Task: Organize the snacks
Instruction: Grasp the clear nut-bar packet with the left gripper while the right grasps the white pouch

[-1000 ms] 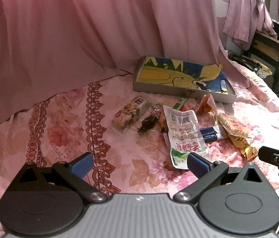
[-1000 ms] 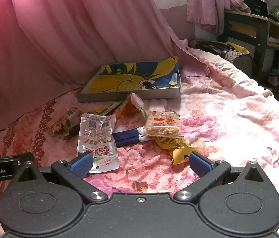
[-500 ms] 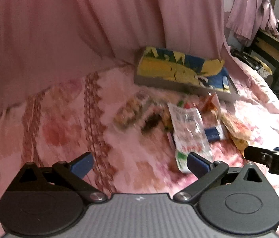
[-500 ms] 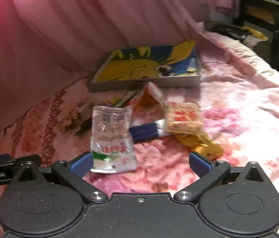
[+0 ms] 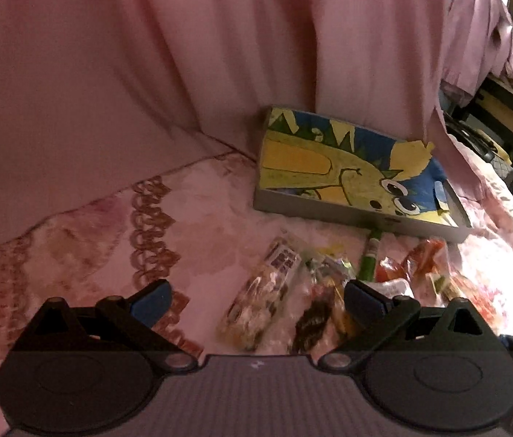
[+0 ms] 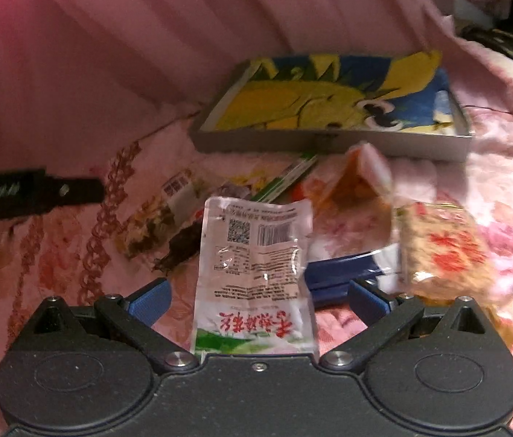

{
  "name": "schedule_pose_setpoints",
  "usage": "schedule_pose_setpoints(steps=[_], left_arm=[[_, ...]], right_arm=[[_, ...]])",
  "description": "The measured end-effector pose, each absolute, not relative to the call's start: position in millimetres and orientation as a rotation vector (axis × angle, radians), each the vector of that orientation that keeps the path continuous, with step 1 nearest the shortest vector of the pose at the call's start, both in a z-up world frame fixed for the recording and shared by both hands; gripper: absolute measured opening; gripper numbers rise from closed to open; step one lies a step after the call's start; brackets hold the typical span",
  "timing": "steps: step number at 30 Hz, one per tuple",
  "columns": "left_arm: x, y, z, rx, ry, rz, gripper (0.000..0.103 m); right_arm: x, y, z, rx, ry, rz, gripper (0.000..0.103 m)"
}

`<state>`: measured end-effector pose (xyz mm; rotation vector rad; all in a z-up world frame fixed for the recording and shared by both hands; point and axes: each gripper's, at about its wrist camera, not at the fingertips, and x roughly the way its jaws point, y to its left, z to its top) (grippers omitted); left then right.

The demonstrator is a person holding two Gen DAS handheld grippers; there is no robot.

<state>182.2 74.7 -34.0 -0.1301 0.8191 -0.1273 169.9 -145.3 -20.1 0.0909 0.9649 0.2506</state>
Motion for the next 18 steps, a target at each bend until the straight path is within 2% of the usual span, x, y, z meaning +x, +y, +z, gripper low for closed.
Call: schedule_pose_setpoints(steps=[12, 14, 18], left_arm=[[220.1, 71.9, -76.7, -0.094, 0.895, -0.214, 0.102], [221.5, 67.8, -81.2, -0.057, 0.900, -0.232, 0.099], [224.4, 63.3, -90.4, -0.015, 0.934, -0.255, 0.085]], right_arm=[[187.7, -132.4, -51.0, 0.110, 1.085, 0.285, 0.102], [187.7, -130.1, -56.1, 0.106, 1.088, 0.284, 0.102], [188.6, -126.3, -64.5, 0.108, 1.099, 0.280, 0.102]])
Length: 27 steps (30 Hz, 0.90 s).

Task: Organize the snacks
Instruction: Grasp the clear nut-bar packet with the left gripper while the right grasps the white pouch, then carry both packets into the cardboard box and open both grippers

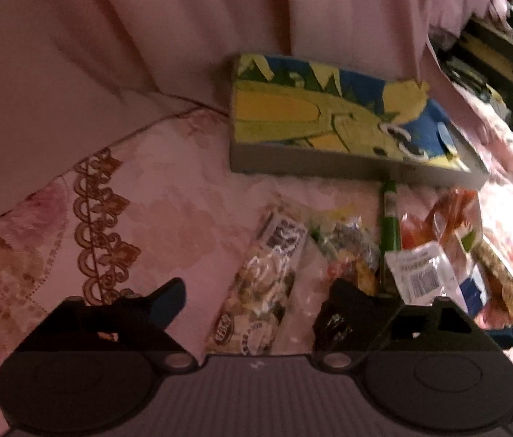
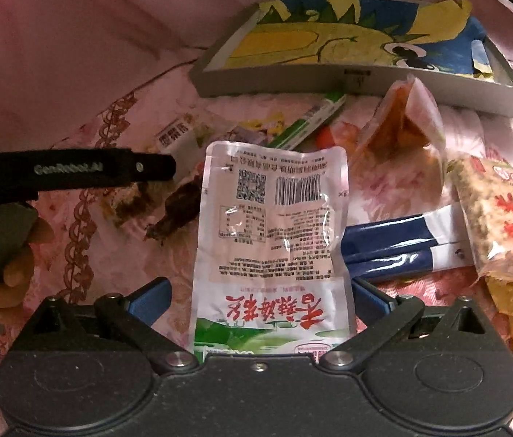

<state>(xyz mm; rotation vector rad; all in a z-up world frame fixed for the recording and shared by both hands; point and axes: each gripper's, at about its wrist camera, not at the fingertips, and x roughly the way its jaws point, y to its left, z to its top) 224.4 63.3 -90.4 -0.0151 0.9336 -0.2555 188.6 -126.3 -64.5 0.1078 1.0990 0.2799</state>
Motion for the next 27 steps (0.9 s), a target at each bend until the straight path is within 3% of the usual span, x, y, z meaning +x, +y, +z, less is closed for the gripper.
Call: schedule_pose_setpoints(steps=[10, 19, 24, 27], left_arm=[[233.2, 72.7, -97.7, -0.123, 0.962, -0.254, 0.051], [226.8, 61.3, -94.1, -0.062, 0.999, -0.232, 0.046], [217.2, 63.7, -85.5, -0.106, 1.041, -0.261, 0.043], [216.3, 61.1, -89.4, -0.088, 1.062, -0.267, 0.042]], right_arm=[[185.7, -128.8, -67.1, 0.128, 1.080, 0.235, 0.092], [183.3, -126.8, -63.6, 0.132, 1.047, 0.211, 0.085], [180.1, -127.1, -56.0, 0.154, 1.049, 0.245, 0.073], [179.0, -125.5, -55.1, 0.150, 1.047, 0.268, 0.073]])
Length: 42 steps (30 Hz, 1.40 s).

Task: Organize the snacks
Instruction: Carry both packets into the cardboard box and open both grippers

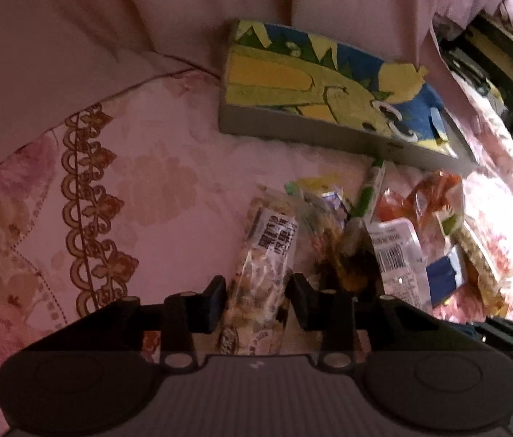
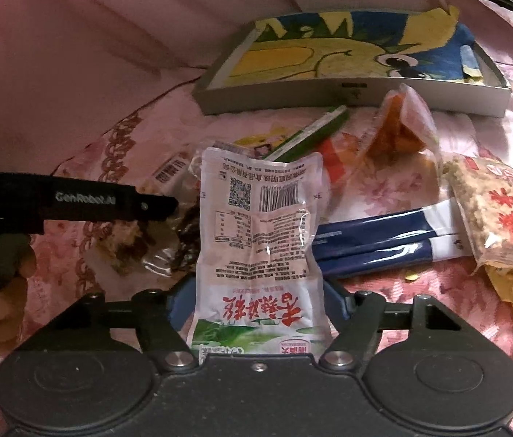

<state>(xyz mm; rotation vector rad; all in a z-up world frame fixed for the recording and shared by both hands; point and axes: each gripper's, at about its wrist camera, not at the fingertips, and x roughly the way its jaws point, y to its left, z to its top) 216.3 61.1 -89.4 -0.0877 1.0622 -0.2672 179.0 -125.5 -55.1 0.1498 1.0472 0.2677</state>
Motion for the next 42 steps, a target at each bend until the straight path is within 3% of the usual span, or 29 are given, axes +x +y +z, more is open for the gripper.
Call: schedule_pose_setpoints(steps=[3, 7, 10, 12, 18, 30, 42], left_arm=[[219.0, 57.2, -95.6, -0.066, 1.078, -0.266, 0.041], [219.3, 59.4, -95.4, -0.101, 1.072, -0.256, 0.041], [218.4, 65.6, -91.9, -0.157, 1.070, -0.248, 0.040], [216.5, 69.9, -88.0, -0.184, 1.057, -0.243, 0.040], [210.0, 74.4, -75.2, -0.201, 1.005, -0.220, 0.040], [210.0, 75.3, -51.3, -0.311, 0.804, -0.233, 0.040], [316.9, 59.7, -40.6, -0.490, 0.566, -0.253, 0.040]], right_arm=[[183.2, -126.9, -60.6, 0.161, 1.063, 0.280, 0.082], [185.5, -128.8, -64.9, 0.175, 1.071, 0.286, 0.079], [182.3, -127.7, -58.8, 0.174, 1.056, 0.291, 0.064], [179.1, -125.7, -51.3, 0.148, 1.033, 0.291, 0.045], [173.7, -117.6, -41.6, 0.050, 0.994, 0.308, 0.036], [168.3, -135.4, -10.0, 0.094, 0.795, 0.291, 0.035], [249.4, -161.2, 9.8, 0.162, 0.515, 0.193, 0.035]])
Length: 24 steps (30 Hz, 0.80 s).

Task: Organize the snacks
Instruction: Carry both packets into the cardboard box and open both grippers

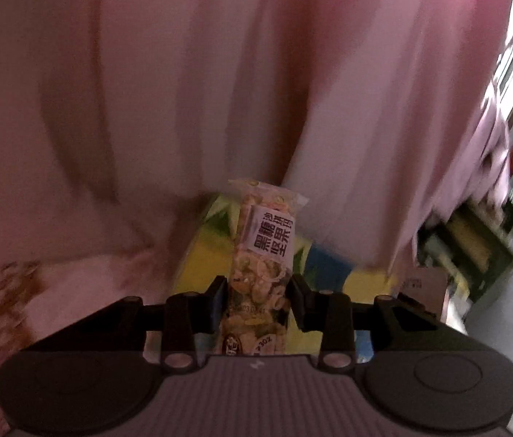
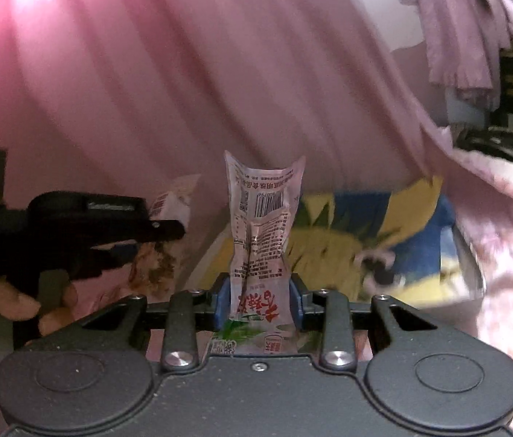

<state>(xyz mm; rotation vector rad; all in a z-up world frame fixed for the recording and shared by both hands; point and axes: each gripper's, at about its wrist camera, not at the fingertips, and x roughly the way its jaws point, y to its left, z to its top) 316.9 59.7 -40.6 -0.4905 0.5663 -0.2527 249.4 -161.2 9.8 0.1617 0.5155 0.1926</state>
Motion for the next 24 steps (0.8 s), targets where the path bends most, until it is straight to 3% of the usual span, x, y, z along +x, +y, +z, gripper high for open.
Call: schedule_pose_setpoints(steps=[6, 15, 24], left_arm=[[356.3, 57.4, -60.4, -0.502, 0.509, -0.252, 0.040], [389.0, 33.6, -97.7, -0.389, 0.626, -0.243, 0.040], [398.7, 17.6, -104.5, -0.295, 0.703, -0.260, 0.040]], right_arm=[[311.9, -177.2, -3.0, 0.223, 0.491, 0.124, 0.035], [372.3, -179.6, -57.2, 0.305, 0.645, 0.030, 0.035], [386.8, -168.7, -62.0, 0.245, 0.687, -0.003, 0.037]])
